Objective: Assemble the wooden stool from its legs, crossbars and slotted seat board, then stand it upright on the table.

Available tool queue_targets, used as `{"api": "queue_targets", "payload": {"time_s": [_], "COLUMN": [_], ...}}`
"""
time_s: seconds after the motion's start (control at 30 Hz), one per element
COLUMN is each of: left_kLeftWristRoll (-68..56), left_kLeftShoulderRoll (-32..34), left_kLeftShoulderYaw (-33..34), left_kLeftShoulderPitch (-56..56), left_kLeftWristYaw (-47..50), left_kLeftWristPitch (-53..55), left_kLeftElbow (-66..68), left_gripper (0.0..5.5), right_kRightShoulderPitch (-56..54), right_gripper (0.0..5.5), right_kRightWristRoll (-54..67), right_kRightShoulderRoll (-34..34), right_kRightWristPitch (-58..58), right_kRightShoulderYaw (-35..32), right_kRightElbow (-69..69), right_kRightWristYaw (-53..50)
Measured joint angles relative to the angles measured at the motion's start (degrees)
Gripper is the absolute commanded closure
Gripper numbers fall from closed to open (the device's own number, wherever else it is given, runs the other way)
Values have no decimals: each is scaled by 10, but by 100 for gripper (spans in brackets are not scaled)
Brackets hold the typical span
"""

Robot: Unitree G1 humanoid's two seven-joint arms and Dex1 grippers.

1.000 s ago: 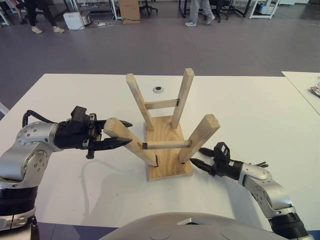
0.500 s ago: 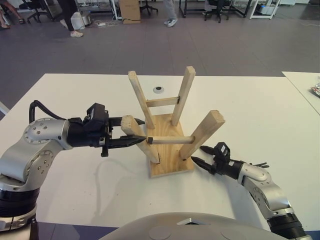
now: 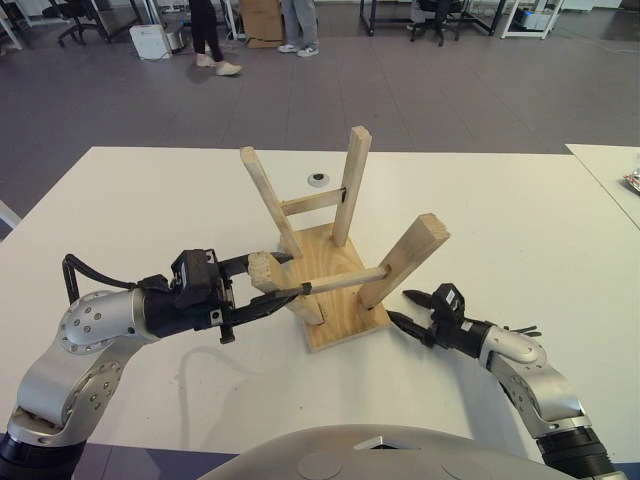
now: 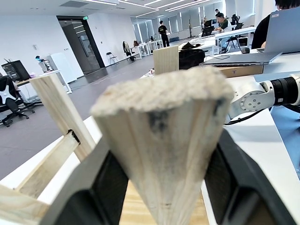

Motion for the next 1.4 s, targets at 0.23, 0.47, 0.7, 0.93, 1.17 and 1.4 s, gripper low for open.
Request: {"api": "queue_targets", "payload": {"time_s": [0.23,0.47,0.7,0.93,1.17,1.4], "left_kLeftWristRoll": [-13,40,90,165,186,185], "left_kLeftShoulderRoll": [28,18,1,-53,-102,-133], "left_kLeftShoulderYaw": [-21,-108,-93,-108,-117,-101], "left_kLeftShoulderPitch": [-39,3,55,197,202,185], "left_kLeftWristYaw": [11,78,91,117,124,118], "left_kLeftWristPitch": [24,163,147,79,26,-13], "left_kLeftElbow": [11,70,69,84,123,175], "left_gripper": [347,198,127,127,127,127], "right_kRightShoulderPitch": [0,-45,-75,-12,-18,-75], "right_gripper": [213,213,213,213,213,213], "right_kRightWristRoll": [1,25,87,141,183,103], "right_kRightShoulderRoll": [2,28,8,-69,-33,36], "right_kRightWristPitch": [0,45,114,167,202,145], "right_kRightShoulderYaw": [-1,-13,-59,-77,-53,-44], "right_kRightElbow": [0,-1,-78,-155,-197,-123], "right_kRightWristYaw": [-10,-24,-17,57,39,-76]}}
